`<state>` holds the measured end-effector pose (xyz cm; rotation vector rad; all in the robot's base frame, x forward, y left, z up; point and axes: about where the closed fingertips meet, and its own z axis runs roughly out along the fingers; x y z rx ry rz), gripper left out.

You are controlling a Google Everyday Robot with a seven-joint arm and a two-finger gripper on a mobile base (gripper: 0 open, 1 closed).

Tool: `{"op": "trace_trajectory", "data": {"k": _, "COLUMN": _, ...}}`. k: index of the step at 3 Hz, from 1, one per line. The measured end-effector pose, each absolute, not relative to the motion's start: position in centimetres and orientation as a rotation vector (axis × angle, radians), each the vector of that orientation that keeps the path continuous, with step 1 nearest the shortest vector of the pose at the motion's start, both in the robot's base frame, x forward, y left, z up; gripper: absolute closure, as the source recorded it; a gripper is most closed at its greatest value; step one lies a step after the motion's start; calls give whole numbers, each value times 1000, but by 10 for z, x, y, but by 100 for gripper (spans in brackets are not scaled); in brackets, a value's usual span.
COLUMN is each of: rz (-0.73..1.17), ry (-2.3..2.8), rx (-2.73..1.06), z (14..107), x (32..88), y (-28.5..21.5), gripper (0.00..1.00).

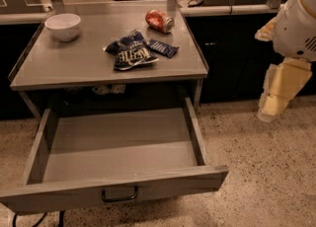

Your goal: Place blue chip bag into top drawer

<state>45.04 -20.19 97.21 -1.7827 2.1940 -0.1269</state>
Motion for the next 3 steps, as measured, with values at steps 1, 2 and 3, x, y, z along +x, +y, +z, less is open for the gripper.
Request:
{"op": "trace_trajectory", "data": {"k": 1, "rz": -187, "ry": 2080, "rx": -1946, "z": 965, "x": 475, "y": -154, "gripper": 0}}
{"op": "trace_trajectory", "data": {"k": 2, "rz": -283, "ry": 1903, "rx": -2118, "z": 966, "x": 507, "y": -77, "gripper": 0}}
{"op": "trace_trajectory", "data": {"k": 3, "rz": -282, "ry": 1903, "rx": -2118, "z": 966, "x": 507, "y": -77, "gripper": 0}}
